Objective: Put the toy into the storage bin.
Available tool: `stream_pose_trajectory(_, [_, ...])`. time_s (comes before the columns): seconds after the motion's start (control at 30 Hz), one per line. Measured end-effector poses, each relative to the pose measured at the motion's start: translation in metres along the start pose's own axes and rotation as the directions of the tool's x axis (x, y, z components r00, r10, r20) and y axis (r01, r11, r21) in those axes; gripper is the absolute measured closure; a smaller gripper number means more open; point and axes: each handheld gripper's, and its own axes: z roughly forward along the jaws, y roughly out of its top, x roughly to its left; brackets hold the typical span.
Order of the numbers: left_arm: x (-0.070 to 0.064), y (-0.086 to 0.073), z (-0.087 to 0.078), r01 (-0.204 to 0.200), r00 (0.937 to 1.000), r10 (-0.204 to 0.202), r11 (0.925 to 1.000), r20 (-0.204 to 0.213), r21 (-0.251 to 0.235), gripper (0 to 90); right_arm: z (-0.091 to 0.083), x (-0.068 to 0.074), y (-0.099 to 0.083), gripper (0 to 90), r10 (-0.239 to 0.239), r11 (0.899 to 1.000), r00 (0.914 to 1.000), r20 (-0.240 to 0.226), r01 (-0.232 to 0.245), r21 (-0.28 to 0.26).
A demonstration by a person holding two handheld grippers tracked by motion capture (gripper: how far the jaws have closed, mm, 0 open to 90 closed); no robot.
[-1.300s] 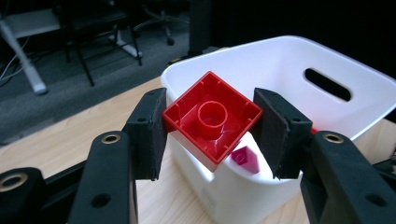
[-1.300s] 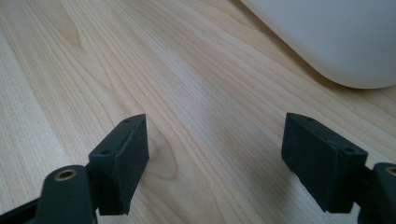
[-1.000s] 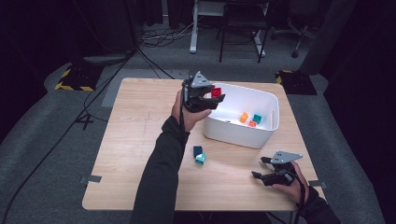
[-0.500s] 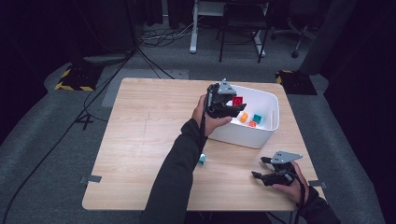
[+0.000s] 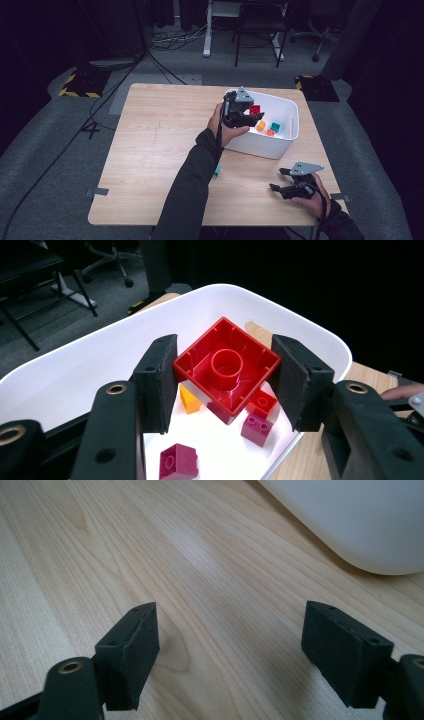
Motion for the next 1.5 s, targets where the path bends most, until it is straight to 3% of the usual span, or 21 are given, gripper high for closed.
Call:
stream_pose_trajectory(0.1, [0.001,0.0,-0.001,0.011,0.9999,-0.011,0.9999,0.006,-0.005,43.1,0.0,0.0,0.0,23.3,-0.001,1.0,1.0,-0.001,0.001,0.0])
stream_pose_trajectory(0.37, [0.002,0.001,-0.006,0.031,0.9991,-0.032,0.9992,-0.028,-0.025,34.5,0.0,0.0,0.0,23.3,0.0,1.0,1.0,0.0,0.0,0.0])
stream_pose_trajectory(0.5, [0.007,0.002,-0.014,0.039,0.9956,-0.042,0.9985,-0.084,-0.039,28.2,0.0,0.0,0.0,23.3,0.002,1.0,1.0,-0.001,-0.002,0.001])
stream_pose_trajectory(0.63, [0.013,0.0,-0.022,0.046,0.9925,-0.049,0.9984,-0.112,-0.033,24.4,0.0,0.0,0.0,23.3,0.001,1.0,1.0,-0.002,-0.001,0.0])
stream_pose_trajectory(0.83, [0.024,-0.007,-0.038,0.069,0.9803,-0.076,0.9967,-0.182,-0.043,21.4,0.0,0.0,0.0,23.3,-0.003,1.0,1.0,-0.001,0.003,-0.001])
stream_pose_trajectory(1.0, [0.037,-0.013,-0.062,0.082,0.9681,-0.091,0.9954,-0.233,-0.05,20.0,0.0,0.0,0.0,23.3,-0.002,1.0,1.0,0.0,0.002,-0.001])
stream_pose_trajectory(1.27, [0.054,-0.026,-0.096,0.093,0.9502,-0.103,0.9945,-0.294,-0.048,19.3,0.0,0.0,0.0,23.3,0.001,1.0,1.0,-0.001,-0.001,0.0])
stream_pose_trajectory(1.5, [0.062,-0.043,-0.11,0.099,0.938,-0.104,0.9945,-0.331,-0.032,18.6,0.001,0.001,0.0,23.3,0.008,1.0,1.0,0.001,-0.008,-0.002])
